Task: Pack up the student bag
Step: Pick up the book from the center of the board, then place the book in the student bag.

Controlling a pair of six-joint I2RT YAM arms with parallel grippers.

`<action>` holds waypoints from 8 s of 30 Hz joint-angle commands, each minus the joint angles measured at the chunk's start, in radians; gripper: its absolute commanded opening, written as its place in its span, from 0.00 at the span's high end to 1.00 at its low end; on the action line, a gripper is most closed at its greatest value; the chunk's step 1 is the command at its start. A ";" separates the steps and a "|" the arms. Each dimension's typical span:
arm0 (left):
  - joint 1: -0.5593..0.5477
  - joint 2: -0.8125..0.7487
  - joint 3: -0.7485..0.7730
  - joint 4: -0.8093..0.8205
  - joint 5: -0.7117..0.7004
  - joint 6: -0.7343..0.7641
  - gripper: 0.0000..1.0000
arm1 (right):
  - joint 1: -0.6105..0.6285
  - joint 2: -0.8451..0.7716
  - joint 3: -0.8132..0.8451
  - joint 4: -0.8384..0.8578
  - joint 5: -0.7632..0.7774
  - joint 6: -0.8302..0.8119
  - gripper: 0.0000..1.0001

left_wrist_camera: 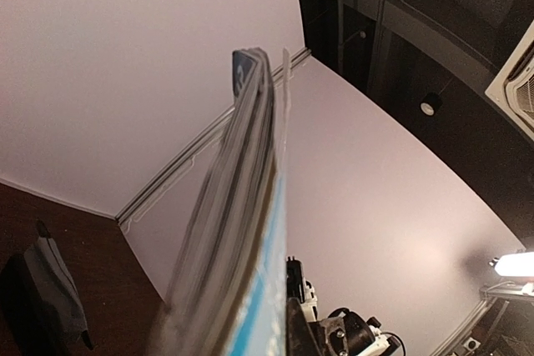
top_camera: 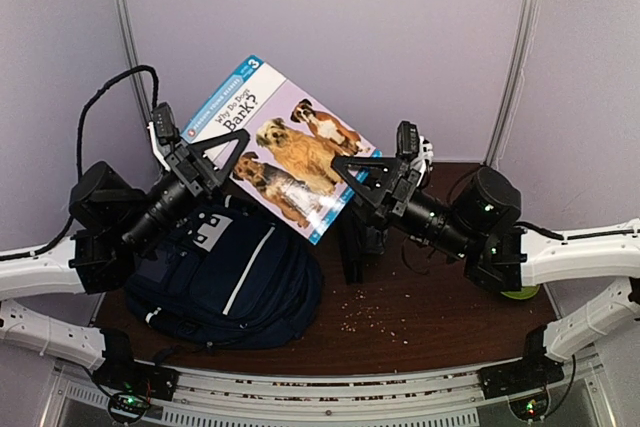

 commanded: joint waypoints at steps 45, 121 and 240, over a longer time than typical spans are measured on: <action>-0.243 0.668 0.481 -1.629 -0.501 0.316 0.02 | -0.041 -0.837 -0.303 -0.967 0.416 -0.278 1.00; -0.062 -0.116 0.253 -1.268 -0.507 0.250 1.00 | 0.003 0.353 -0.009 0.001 -0.024 0.398 1.00; -0.062 -0.229 0.179 -1.180 -0.502 0.154 1.00 | 0.004 0.790 0.617 -0.462 -0.080 0.270 0.45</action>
